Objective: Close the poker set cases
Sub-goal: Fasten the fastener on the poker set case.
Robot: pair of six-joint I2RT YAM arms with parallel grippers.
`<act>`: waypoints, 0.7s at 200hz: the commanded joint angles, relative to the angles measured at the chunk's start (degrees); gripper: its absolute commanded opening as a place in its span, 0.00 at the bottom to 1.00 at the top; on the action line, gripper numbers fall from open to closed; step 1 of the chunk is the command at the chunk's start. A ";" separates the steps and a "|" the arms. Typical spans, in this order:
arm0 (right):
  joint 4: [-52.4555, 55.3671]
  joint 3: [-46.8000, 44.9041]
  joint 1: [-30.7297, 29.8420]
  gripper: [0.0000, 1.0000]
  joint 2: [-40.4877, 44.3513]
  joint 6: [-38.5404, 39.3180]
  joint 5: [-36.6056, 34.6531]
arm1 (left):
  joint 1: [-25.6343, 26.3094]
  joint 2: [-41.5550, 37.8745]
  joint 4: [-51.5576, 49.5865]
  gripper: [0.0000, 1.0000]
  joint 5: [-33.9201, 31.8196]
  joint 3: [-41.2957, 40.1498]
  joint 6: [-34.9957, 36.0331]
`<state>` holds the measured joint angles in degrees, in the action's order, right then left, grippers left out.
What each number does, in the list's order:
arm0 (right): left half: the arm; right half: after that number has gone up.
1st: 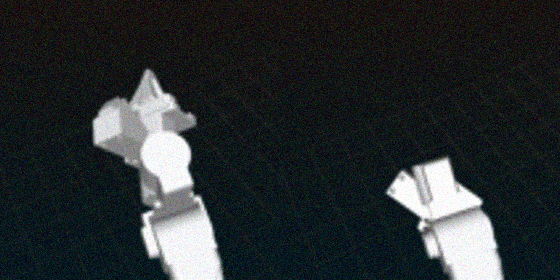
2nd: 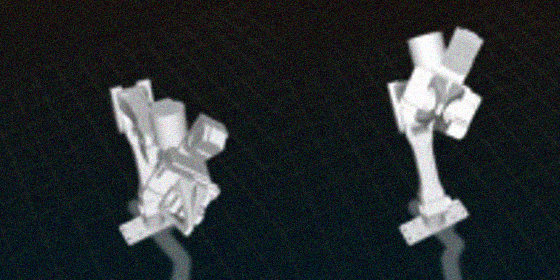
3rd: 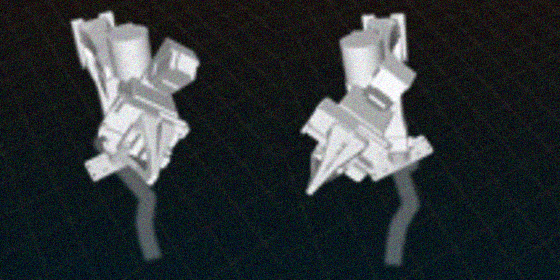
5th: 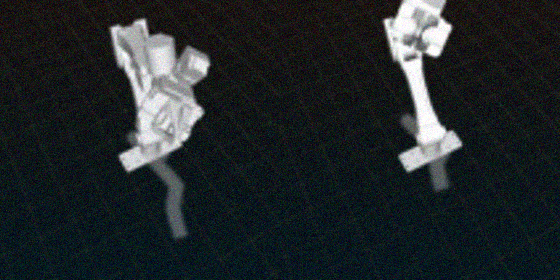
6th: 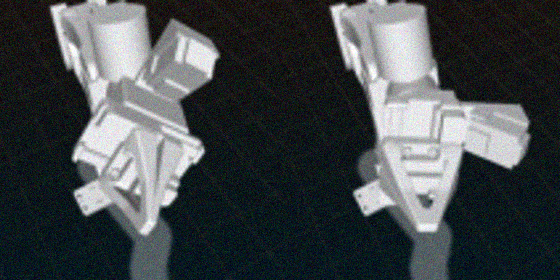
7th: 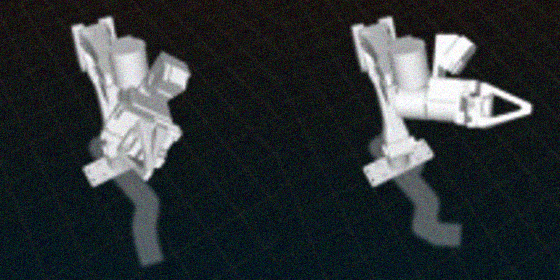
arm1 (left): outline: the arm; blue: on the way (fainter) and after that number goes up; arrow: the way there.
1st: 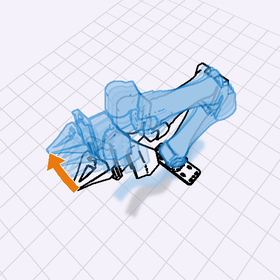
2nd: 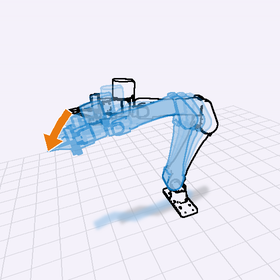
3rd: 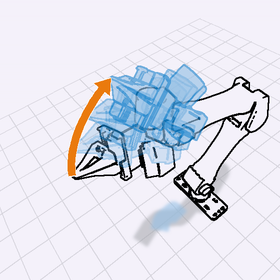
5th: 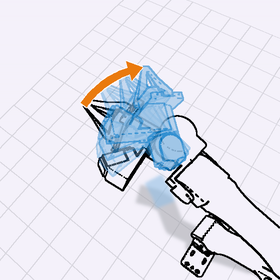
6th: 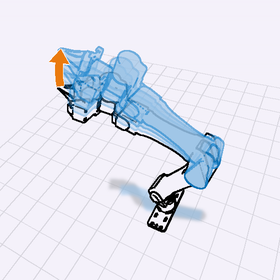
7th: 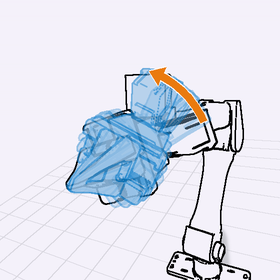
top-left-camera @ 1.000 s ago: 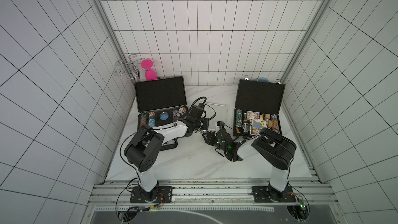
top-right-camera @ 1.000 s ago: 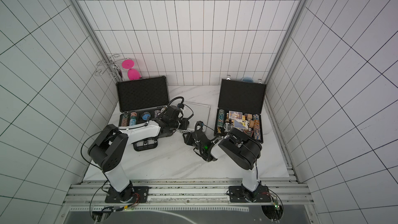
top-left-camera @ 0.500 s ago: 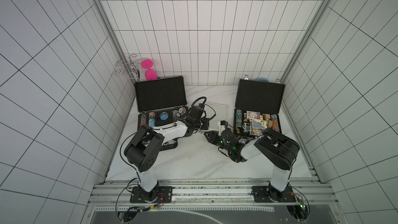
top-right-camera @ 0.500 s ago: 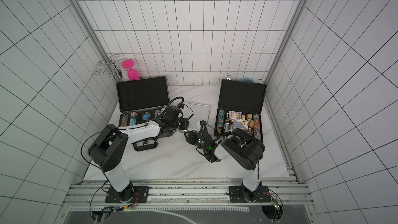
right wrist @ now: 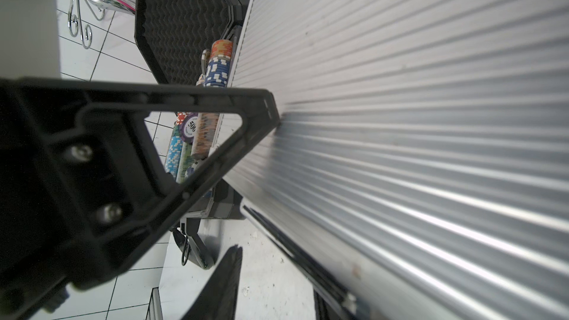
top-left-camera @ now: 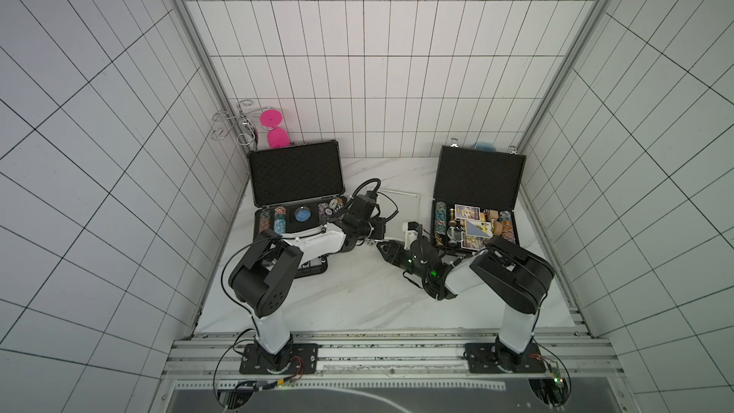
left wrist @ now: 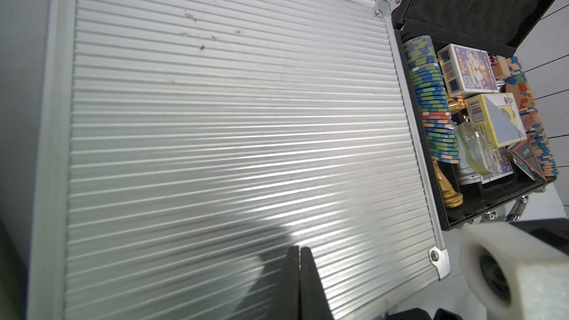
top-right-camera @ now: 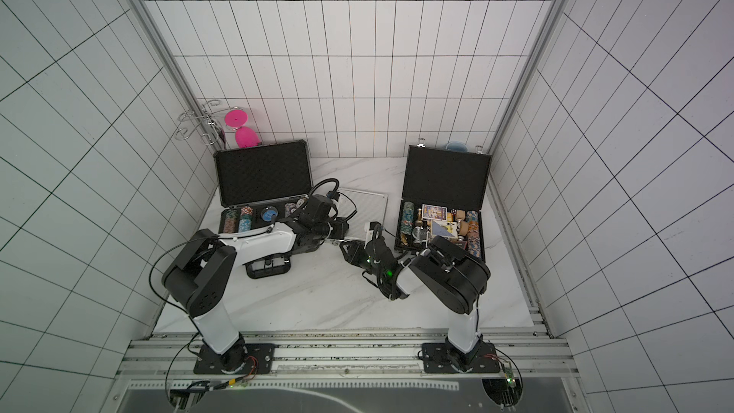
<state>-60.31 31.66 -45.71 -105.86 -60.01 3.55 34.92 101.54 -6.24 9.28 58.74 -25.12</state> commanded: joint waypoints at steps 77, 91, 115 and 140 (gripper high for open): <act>-3.12 -0.90 2.42 0.41 2.32 -1.89 -5.90 | 0.60 5.60 -17.67 0.00 0.57 -5.12 -0.88; -3.41 -1.23 2.54 0.41 2.40 -2.61 -6.40 | 0.65 5.66 -17.59 0.00 0.48 -5.16 -0.95; -3.74 -1.56 2.66 0.41 2.68 -3.15 -6.98 | 0.71 5.91 -17.51 0.00 0.48 -5.40 -0.96; -3.64 -1.18 2.74 0.41 2.85 -3.26 -7.00 | 0.82 6.35 -17.33 0.00 0.39 -6.17 -1.15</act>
<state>-59.99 31.62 -45.65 -105.21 -62.33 3.29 34.92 101.56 -5.78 9.28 58.41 -25.34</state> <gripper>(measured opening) 0.407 0.047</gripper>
